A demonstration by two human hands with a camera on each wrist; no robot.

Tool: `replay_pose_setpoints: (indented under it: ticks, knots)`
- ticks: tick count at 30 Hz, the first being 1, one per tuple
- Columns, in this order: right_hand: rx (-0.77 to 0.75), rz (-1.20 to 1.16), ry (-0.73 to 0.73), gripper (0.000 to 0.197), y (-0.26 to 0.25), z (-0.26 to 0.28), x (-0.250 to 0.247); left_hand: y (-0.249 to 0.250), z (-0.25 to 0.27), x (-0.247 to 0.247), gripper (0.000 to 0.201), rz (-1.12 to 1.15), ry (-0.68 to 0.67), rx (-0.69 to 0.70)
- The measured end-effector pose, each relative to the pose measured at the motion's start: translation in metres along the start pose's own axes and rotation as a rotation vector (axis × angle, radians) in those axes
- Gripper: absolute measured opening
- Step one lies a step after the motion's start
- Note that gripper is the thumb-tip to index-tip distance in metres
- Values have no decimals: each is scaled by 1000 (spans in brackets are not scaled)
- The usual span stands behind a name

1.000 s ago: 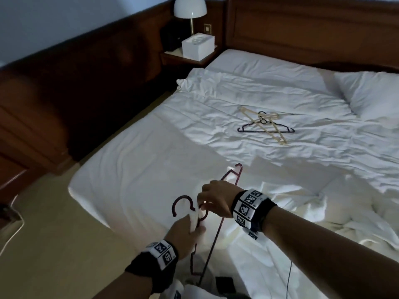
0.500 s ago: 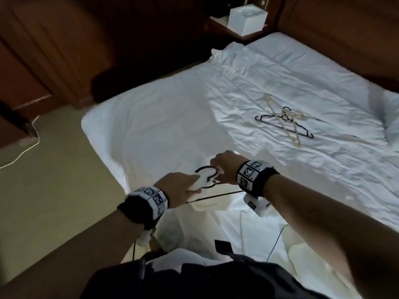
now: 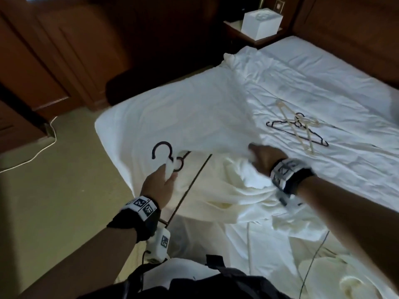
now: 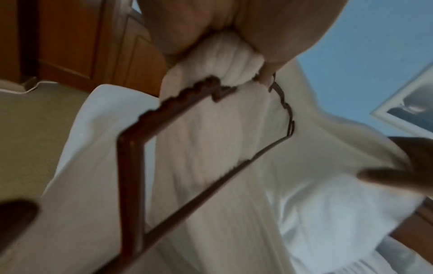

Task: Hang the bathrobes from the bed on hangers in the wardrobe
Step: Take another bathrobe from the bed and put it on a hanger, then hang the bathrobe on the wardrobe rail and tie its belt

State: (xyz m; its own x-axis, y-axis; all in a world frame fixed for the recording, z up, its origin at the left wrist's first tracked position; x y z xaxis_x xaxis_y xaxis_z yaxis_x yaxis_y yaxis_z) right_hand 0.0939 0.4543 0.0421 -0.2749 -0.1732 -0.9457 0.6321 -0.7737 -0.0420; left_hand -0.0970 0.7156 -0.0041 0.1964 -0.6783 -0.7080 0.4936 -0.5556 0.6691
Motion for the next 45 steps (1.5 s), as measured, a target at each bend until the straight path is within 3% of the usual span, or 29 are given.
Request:
replay_pose_setpoints:
  ticks: [2, 4, 5, 6, 8, 9, 10, 11, 13, 14, 16, 20, 24, 29, 33, 36, 38, 42, 43, 45]
  knots:
    - [-250, -86, -253, 43, -58, 17, 18, 2, -6, -3, 25, 4, 15, 38]
    - [-411, -201, -384, 24, -105, 22, 26, 2, -11, -11, 14, -9, 8, 137]
    - [-432, -260, -328, 16, -122, 16, 22, 2, -14, -17, 14, -16, 2, 184]
    - [-420, -327, -162, 15, -131, 5, 15, 0, -18, -24, 18, -24, -6, 223]
    - [-346, -391, 330, 30, -137, -25, -13, -4, -25, -44, 26, -41, -8, 288]
    - [-301, -354, 498, 42, -138, -40, -30, -6, -29, -56, 27, -53, 1, 334]
    - [-276, -265, 571, 58, -143, -54, -46, -10, -34, -70, 26, -68, 10, 390]
    - [-277, -162, 524, 70, -153, -68, -61, -13, -42, -86, 24, -91, 15, 441]
    - [-294, -68, 263, 68, -180, -90, -96, -18, -62, -127, 24, -136, 26, 517]
    - [-300, -62, 141, 60, -195, -99, -116, -18, -74, -152, 23, -163, 42, 569]
    - [-328, -84, 80, 49, -225, -120, -167, -11, -101, -214, 23, -241, 126, 678]
    - [-406, -49, 382, 48, -301, -148, -312, 30, -146, -380, 38, -353, 333, 797]
    - [-401, -10, 685, 71, -403, -163, -454, 66, -153, -567, 31, -582, 626, 872]
    - [-447, 48, 1012, 80, -551, -159, -567, 51, -101, -749, 39, -774, 838, 693]
    - [-625, 47, 1080, 76, -673, -156, -601, -14, -50, -832, 32, -656, 975, 580]
    - [-767, 171, 1101, 78, -758, -158, -609, -95, -16, -874, 22, -574, 965, 455]
    - [-858, 269, 1118, 81, -811, -163, -607, -157, 7, -893, 19, -617, 930, 212]
    - [-968, 427, 1164, 89, -920, -172, -590, -271, 67, -926, 23, -651, 1001, -457]
    - [-993, 419, 1178, 86, -946, -172, -587, -290, 82, -934, 22, -608, 1039, -555]
    - [-1052, 364, 1171, 80, -999, -172, -581, -315, 101, -953, 15, -406, 1138, -624]
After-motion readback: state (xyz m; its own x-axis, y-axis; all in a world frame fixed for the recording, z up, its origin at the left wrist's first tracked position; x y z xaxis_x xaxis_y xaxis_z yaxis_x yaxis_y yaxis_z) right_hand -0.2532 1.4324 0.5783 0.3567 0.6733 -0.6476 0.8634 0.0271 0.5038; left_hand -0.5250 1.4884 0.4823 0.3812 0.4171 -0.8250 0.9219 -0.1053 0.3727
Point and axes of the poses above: each hand's wrist, its own z-axis away from the middle knuckle, its own x-axis out of the palm, y = z × x, the point moved 1 cm from there along -z, towards the middle knuckle, and after that the axes turned 5 degrees about -x, right-handed, at the moved point
